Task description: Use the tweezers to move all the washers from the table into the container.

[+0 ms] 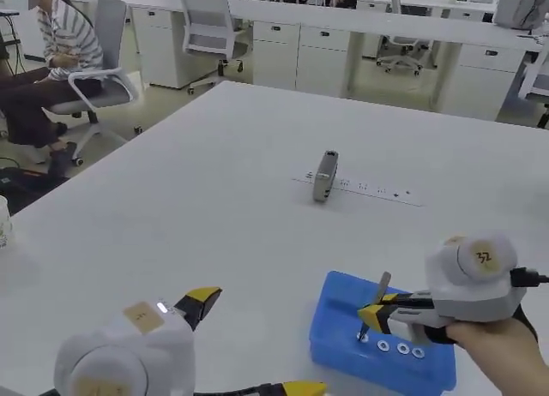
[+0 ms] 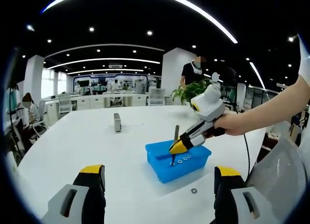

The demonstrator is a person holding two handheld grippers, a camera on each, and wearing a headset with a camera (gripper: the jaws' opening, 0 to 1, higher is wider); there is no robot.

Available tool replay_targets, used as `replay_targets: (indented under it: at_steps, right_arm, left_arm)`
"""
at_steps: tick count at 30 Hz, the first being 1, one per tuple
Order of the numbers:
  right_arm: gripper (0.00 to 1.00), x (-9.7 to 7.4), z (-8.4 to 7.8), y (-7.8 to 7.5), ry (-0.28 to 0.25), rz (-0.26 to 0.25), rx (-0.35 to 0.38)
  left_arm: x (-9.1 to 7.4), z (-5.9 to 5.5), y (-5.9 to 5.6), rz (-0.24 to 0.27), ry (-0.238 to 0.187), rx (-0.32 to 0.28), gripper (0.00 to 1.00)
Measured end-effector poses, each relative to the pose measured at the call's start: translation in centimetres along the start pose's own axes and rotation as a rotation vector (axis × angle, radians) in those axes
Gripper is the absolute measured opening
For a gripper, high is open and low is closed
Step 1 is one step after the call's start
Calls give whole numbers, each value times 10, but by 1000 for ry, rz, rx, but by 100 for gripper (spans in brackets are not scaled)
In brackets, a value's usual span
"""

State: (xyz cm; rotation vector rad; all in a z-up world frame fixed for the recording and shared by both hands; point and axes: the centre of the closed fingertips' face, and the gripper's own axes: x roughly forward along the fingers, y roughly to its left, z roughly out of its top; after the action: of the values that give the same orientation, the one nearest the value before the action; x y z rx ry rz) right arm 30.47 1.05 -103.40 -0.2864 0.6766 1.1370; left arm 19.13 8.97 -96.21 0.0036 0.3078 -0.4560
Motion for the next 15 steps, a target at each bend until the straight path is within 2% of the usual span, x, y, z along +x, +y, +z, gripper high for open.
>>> replay_targets:
  at_steps: [4,15]
  right_arm:
    - [4,-4,1,-3,-28,-9,44]
    - [4,-18,8,-3,-70,-21,54]
  left_arm:
    - [0,0,0,0,0,0,95]
    - [1,0,-1,-6,2,3,95]
